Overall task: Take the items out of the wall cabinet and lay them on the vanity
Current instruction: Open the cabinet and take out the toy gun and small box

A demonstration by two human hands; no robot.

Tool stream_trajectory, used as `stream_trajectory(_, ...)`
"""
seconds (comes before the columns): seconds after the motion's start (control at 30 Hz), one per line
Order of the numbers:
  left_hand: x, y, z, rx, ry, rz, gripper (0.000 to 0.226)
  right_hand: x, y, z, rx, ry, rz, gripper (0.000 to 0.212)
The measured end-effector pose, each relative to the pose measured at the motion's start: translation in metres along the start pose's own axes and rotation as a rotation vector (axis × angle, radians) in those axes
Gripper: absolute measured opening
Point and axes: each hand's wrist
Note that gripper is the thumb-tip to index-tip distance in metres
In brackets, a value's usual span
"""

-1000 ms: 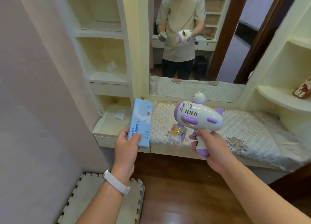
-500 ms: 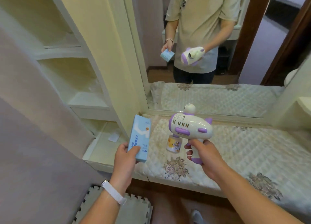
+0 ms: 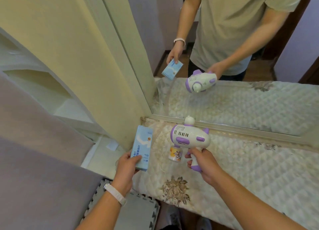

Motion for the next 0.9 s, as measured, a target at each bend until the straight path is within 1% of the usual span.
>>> stream_trajectory(0.1,0.009,0.027,-0.002,-0.029,0.000,-0.019,0.019,0.004,0.017,0.000,0.016,-0.054,0.001,0.008)
stream_trajectory(0.17,0.014,0.046,-0.004,-0.030,-0.004,-0.014,0.022,0.007,0.029,0.000,0.026,-0.103,0.025,0.010)
stream_trajectory(0.27,0.019,0.073,-0.008,-0.056,0.000,-0.012,0.019,0.011,0.042,-0.002,0.055,-0.149,0.045,0.016)
stream_trajectory(0.37,0.022,0.102,-0.017,-0.091,0.032,-0.023,0.018,0.017,0.055,-0.002,0.068,-0.172,0.016,0.012)
stream_trajectory(0.47,0.026,0.127,-0.023,-0.142,0.017,-0.058,0.021,0.029,0.073,-0.002,0.070,-0.153,-0.005,0.010)
stream_trajectory(0.63,0.034,0.172,-0.038,-0.200,0.033,-0.130,0.021,0.046,0.108,0.001,0.101,-0.055,-0.042,0.013)
stream_trajectory(0.73,0.036,0.189,-0.042,-0.193,0.063,-0.162,0.020,0.049,0.121,0.007,0.133,-0.068,-0.041,0.012)
stream_trajectory(0.8,0.037,0.197,-0.044,-0.174,0.071,-0.183,0.026,0.049,0.126,0.012,0.155,-0.100,-0.047,0.009)
stream_trajectory(0.9,0.037,0.202,-0.048,-0.131,0.103,-0.227,0.035,0.044,0.131,0.016,0.182,-0.172,-0.036,0.013)
Point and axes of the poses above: each hand's wrist, its own y-axis towards the middle knuckle, its own x-axis out of the palm, z = x × y, and after that the axes turned 3 degrees about -y, right-handed
